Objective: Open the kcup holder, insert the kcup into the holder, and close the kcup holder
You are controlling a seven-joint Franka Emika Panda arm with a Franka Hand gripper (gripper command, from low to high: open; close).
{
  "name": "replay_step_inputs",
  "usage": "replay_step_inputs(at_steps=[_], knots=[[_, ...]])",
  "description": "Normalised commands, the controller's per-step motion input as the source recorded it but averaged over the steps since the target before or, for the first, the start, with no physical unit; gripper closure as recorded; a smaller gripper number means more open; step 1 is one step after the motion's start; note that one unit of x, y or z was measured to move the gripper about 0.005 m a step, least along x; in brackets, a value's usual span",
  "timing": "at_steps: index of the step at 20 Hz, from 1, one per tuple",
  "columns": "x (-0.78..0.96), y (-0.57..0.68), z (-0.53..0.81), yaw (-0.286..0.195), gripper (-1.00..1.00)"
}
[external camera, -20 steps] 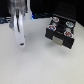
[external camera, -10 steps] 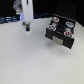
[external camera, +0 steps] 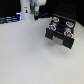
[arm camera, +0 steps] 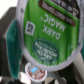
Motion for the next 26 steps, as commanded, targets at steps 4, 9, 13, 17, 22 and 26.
replay_step_inputs(at_steps=[4,9,13,17,22,26], knots=[[0.12,0.66,0.30,0.011,1.00],[0.10,0.66,0.28,0.016,1.00],[0.08,0.66,0.23,0.023,1.00],[0.08,0.66,0.20,0.021,1.00],[0.12,0.60,0.11,0.038,1.00],[0.08,0.51,0.04,0.024,1.00]])
